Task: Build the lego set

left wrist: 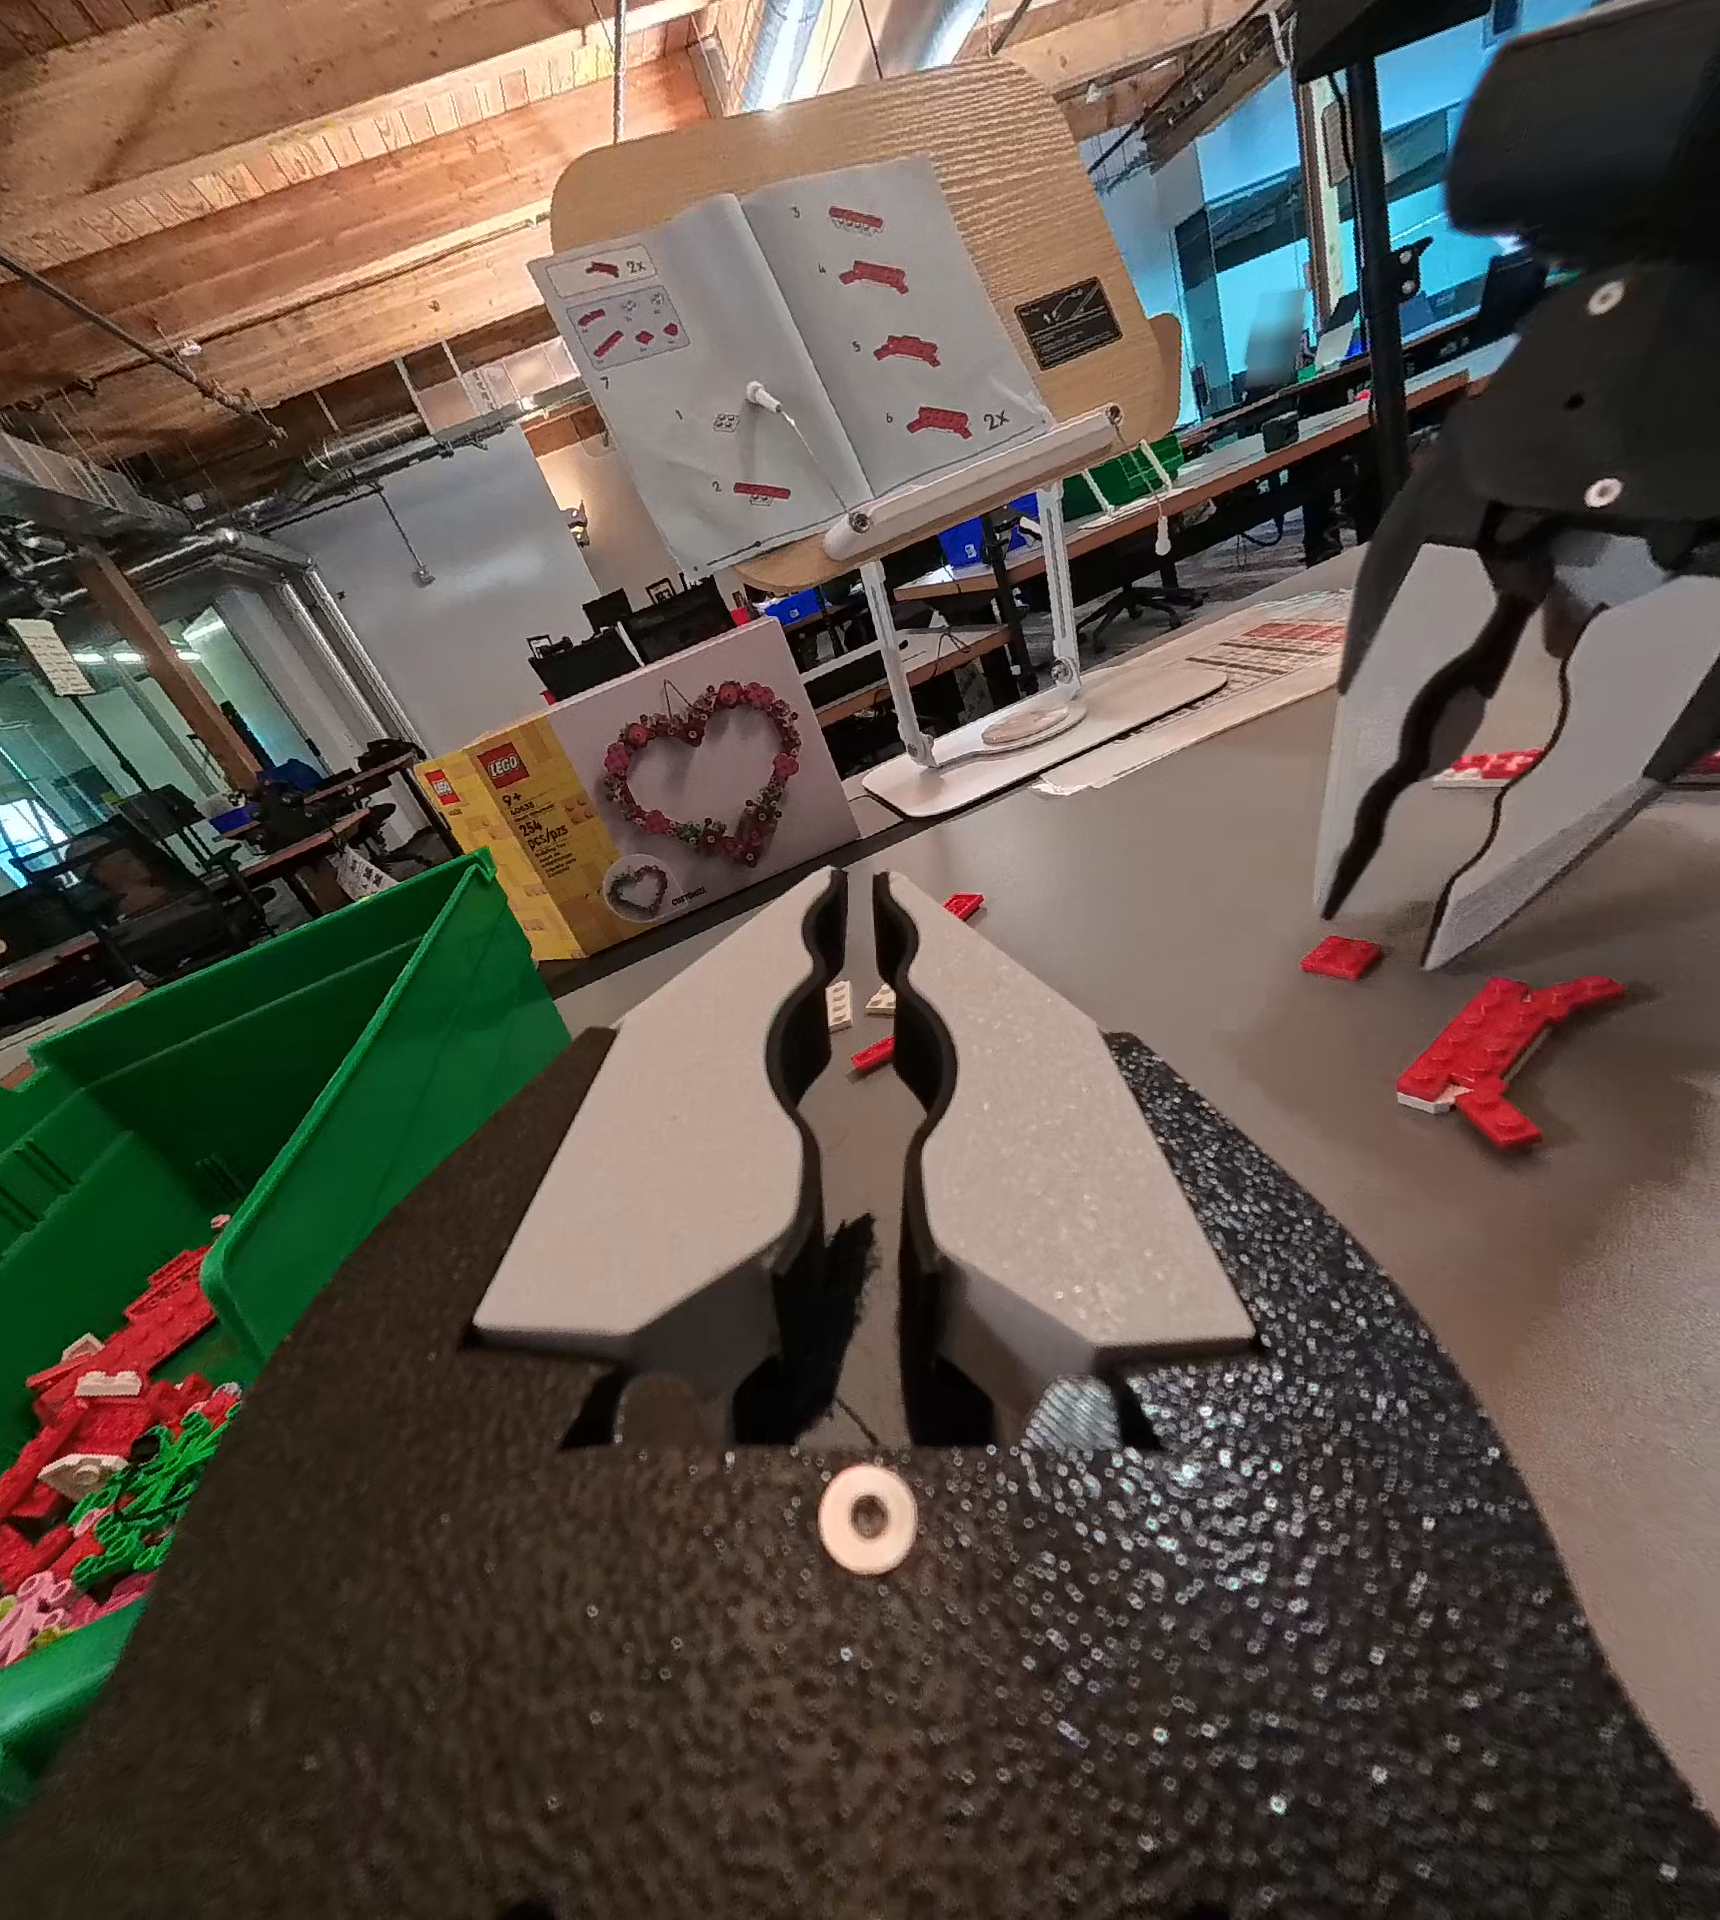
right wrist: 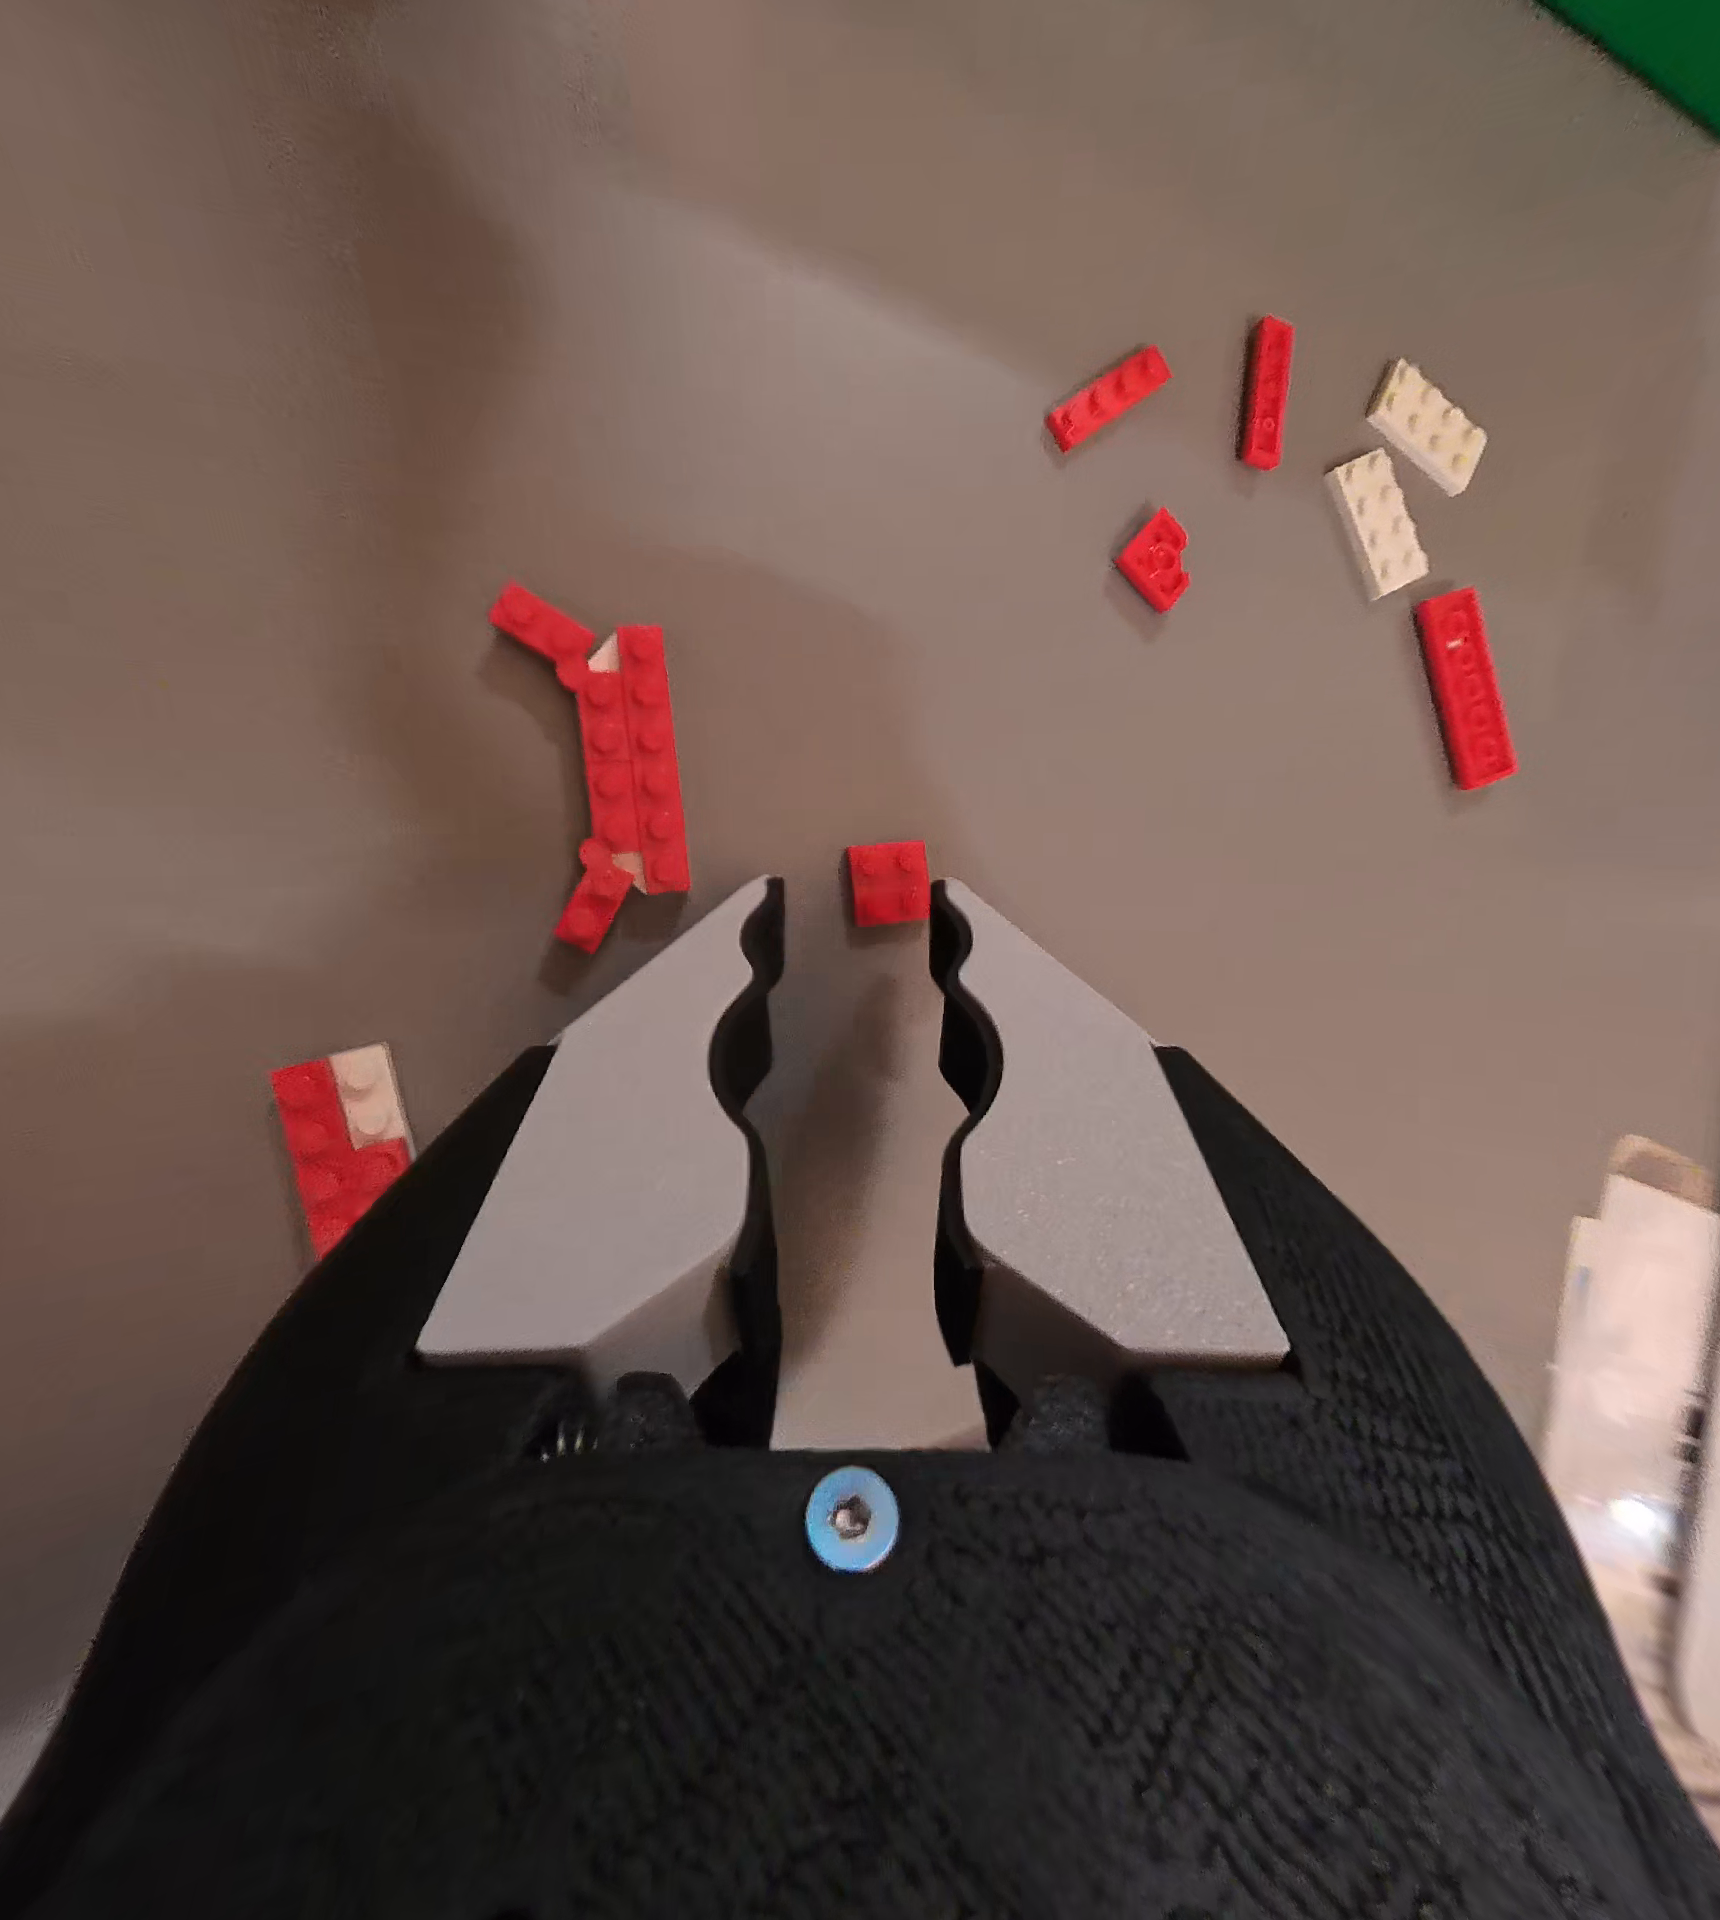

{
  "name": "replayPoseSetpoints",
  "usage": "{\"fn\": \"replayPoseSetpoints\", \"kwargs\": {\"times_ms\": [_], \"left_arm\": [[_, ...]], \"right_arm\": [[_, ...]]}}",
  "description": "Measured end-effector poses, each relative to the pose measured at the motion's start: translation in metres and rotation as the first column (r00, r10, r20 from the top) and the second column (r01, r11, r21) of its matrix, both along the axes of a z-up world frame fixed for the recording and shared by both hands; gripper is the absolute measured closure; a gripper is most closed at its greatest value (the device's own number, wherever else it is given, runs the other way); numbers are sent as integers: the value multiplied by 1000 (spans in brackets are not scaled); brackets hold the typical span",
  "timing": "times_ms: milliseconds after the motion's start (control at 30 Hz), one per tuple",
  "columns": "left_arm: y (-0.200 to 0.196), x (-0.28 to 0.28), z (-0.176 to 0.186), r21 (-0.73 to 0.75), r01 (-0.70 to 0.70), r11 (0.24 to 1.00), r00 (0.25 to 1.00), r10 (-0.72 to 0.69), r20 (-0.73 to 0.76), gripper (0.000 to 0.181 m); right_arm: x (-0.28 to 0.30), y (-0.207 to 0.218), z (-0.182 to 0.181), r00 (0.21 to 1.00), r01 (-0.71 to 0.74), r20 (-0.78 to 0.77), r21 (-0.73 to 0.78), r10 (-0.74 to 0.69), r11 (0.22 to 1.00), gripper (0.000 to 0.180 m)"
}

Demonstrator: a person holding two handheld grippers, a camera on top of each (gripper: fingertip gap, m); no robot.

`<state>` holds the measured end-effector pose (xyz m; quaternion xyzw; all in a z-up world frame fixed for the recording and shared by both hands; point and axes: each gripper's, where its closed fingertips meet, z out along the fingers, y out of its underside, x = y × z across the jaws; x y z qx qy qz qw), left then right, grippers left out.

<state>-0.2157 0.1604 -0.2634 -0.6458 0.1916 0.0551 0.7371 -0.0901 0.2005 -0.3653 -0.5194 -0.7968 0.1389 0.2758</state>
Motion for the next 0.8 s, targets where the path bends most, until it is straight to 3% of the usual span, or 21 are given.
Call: {"fn": "replayPoseSetpoints", "kwargs": {"times_ms": [267, 367, 600, 800], "left_arm": [[0, 0, 0, 0, 0, 1000, 1000, 0, -3, 178], [0, 0, 0, 0, -1, 1000, 1000, 1, -2, 179], [0, 0, 0, 0, 0, 1000, 1000, -1, -7, 179], [0, 1, -1, -1, 2, 1000, 1000, -2, -10, 179]], "right_arm": [[-5, 4, -6, 999, 44, 8, -256, -44, 966, 155], [-5, 3, -7, 998, 54, 29, -307, -47, 950, 166], [-14, -29, 18, 999, -21, -51, -373, 2, 928, 166], [-8, -48, 6, 999, -37, 23, -293, 46, 956, 166]]}}
